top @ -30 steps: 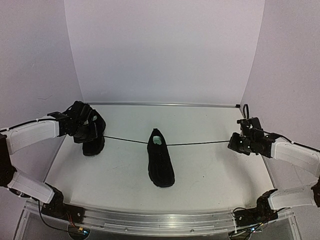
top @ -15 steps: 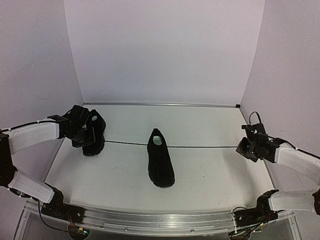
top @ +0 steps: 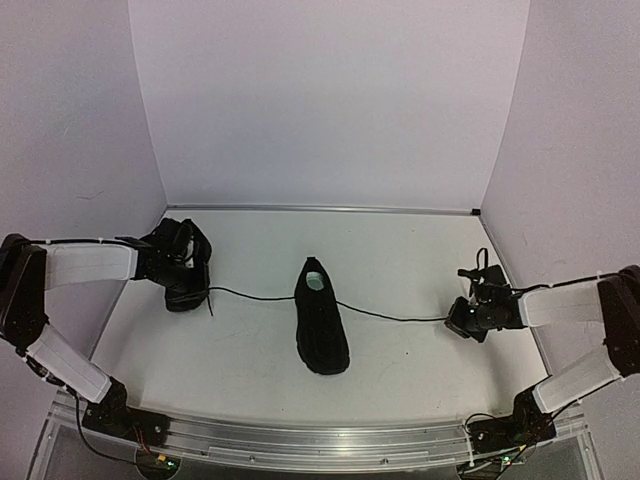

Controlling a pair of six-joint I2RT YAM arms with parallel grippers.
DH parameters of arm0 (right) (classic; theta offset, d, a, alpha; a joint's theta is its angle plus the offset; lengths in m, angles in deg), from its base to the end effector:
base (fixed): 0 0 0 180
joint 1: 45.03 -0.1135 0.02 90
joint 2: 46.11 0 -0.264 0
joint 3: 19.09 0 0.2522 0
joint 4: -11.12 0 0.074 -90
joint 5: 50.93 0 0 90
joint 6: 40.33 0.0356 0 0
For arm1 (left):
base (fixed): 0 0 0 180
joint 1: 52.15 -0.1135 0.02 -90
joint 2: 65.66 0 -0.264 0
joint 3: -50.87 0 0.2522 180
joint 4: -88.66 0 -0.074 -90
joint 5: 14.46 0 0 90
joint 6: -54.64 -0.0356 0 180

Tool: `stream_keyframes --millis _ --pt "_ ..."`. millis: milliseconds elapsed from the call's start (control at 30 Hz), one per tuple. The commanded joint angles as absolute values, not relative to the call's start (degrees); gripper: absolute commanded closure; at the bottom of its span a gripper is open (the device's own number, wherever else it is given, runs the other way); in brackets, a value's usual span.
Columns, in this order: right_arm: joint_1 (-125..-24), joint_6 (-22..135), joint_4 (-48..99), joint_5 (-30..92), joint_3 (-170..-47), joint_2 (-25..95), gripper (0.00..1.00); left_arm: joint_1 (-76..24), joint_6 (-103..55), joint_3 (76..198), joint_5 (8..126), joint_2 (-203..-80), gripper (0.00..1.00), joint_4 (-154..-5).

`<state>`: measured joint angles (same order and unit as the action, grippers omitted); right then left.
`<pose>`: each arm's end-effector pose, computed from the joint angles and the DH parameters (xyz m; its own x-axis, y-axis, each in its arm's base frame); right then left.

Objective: Tie the shoes

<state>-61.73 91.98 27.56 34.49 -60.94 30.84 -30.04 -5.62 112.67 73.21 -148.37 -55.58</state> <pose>0.2241 0.0702 0.1399 -0.7795 0.4667 -0.4179 0.2579 0.8470 0.4649 0.2610 -0.1076 0.1938 -0.8689 -0.1820 -0.4602 -0.0395 0.9525 -0.3021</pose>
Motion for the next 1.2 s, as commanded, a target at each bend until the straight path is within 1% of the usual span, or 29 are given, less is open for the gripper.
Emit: stream_keyframes --millis 0,133,367,600,800,900,1033,1167 --pt "-66.9 90.1 10.3 19.8 -61.8 40.0 1.00 -24.3 -8.5 113.3 65.5 -153.0 1.00 -64.8" --pt "-75.4 87.8 6.7 18.7 -66.4 47.0 1.00 -19.6 -7.8 114.9 62.2 -159.5 1.00 -72.1" --pt "-83.4 87.4 0.7 13.9 -76.9 62.6 1.00 -15.1 -7.5 121.9 60.2 -169.8 1.00 -77.2" --pt "-89.9 89.1 -3.6 10.8 -81.4 68.1 1.00 -12.4 -8.0 129.6 58.0 -176.9 1.00 -80.5" --pt "-91.7 90.4 -4.4 11.3 -81.5 68.4 1.00 -11.3 -6.8 132.2 57.2 -179.4 1.00 -82.3" --pt "-91.5 90.1 -3.6 13.6 -80.6 67.1 1.00 -11.2 -6.5 131.7 58.2 -178.9 1.00 -82.1" --pt "-88.5 90.6 -0.1 16.8 -76.9 61.6 1.00 -12.0 -6.7 127.7 64.2 -173.0 1.00 -79.3" --pt "-79.7 91.9 3.4 19.0 -68.4 49.4 1.00 -15.9 -6.7 124.0 70.6 -165.3 1.00 -72.0"
